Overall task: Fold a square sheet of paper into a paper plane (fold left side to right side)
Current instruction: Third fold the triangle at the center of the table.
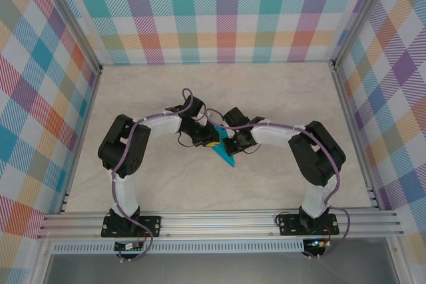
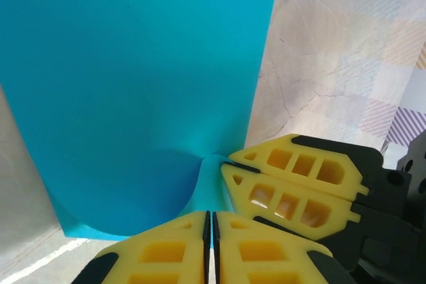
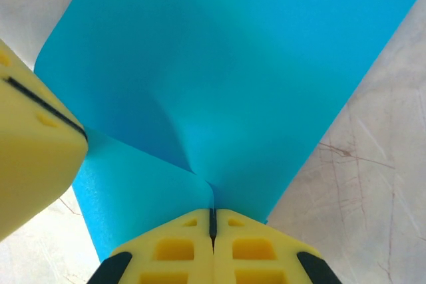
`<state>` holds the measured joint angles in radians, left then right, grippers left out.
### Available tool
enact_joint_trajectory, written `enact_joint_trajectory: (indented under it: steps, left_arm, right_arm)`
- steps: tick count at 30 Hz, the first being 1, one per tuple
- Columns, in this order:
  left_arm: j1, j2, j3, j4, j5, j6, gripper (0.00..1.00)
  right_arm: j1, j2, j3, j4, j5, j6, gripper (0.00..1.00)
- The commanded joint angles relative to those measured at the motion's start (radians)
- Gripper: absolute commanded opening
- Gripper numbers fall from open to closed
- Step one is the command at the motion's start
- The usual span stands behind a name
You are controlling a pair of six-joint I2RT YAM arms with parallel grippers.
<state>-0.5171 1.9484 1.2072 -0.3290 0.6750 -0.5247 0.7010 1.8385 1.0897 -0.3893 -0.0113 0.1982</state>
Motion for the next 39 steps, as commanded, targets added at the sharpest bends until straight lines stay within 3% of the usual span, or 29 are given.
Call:
enact_joint_trajectory:
  steps: [1,24,31,35,39]
  left_arm:
    - [-0.014,0.026,-0.014,0.007,-0.016,-0.001,0.12]
    - [-0.013,0.041,-0.071,-0.046,-0.111,0.037,0.11]
    - [-0.013,0.040,-0.083,-0.077,-0.145,0.051,0.10]
    - [-0.013,0.040,-0.087,-0.073,-0.148,0.047,0.10]
    - [-0.013,0.035,-0.084,-0.076,-0.149,0.047,0.10]
  right_arm:
    - [0.015,0.081,-0.027,-0.066,0.002,-0.010,0.00]
    - [0.013,0.056,-0.002,-0.064,-0.026,0.002,0.01]
    - [-0.004,-0.029,0.120,-0.142,-0.005,0.011,0.35]
    - [-0.014,-0.097,0.143,-0.198,0.045,0.020,0.46]
    - [-0.014,-0.180,0.090,-0.209,-0.023,0.036,0.52]
